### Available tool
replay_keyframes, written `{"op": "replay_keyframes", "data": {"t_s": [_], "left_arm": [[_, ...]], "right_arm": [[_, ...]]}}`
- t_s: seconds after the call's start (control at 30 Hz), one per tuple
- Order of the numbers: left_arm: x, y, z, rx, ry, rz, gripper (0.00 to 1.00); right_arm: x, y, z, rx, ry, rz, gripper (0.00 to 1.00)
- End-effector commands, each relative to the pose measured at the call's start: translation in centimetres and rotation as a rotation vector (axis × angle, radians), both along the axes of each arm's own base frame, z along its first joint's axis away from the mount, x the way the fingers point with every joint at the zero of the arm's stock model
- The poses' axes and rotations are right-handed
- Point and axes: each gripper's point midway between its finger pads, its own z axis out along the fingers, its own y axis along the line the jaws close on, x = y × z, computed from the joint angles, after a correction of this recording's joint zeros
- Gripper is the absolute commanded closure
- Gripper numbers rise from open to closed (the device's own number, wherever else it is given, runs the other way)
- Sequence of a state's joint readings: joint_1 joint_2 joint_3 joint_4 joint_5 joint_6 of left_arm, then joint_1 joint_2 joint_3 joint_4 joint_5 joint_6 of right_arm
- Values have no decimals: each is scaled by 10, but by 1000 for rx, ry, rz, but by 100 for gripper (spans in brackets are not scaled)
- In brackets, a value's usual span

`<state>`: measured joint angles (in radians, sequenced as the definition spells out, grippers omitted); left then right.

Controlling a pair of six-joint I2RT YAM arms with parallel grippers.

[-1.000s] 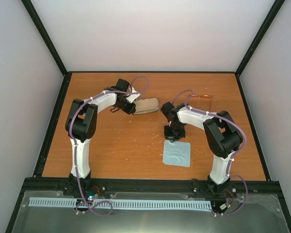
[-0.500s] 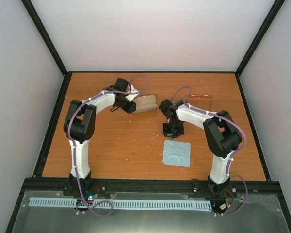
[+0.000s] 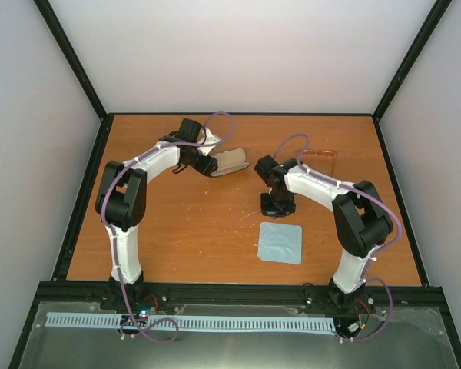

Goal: Organize the sunglasses
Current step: Adjust the sunglasses case at the center of the board, then move the glasses cleaning cloth to the center of the board.

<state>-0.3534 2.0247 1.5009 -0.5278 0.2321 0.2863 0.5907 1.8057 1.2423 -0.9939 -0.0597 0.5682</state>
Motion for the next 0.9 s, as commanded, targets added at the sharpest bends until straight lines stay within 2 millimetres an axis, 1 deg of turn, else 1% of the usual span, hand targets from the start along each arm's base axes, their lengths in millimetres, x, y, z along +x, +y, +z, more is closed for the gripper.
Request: {"op": "replay_keyframes", "data": {"t_s": [0.0, 0.1, 0.23, 0.3, 0.37, 0.47, 0.67, 0.77, 0.87], "left_arm": [[13, -9, 60, -87, -129, -10, 33], [13, -9, 75, -112, -149, -4, 33], [15, -4, 92, -142, -171, 18, 33], [16, 1, 96, -150, -168, 32, 33], [17, 6, 96, -150, -162, 44, 33], [16, 13, 91, -148, -144, 61, 34], [10, 17, 85, -146, -122, 77, 35], [4, 19, 83, -144, -118, 83, 35], [-2, 22, 79, -143, -106, 88, 35]], "right_arm": [[-17, -3, 4, 15, 7, -18, 97], [-28, 2, -2, 18, 30, -2, 97], [-40, 10, -14, 5, 63, 28, 97], [-44, 15, -20, 4, 72, 41, 97], [-48, 21, -27, 3, 81, 54, 97], [-52, 29, -35, -4, 93, 70, 97], [-60, 46, -51, -6, 124, 127, 97], [-59, 56, -51, -1, 123, 163, 97], [-51, 68, -46, 14, 109, 191, 97]]}}
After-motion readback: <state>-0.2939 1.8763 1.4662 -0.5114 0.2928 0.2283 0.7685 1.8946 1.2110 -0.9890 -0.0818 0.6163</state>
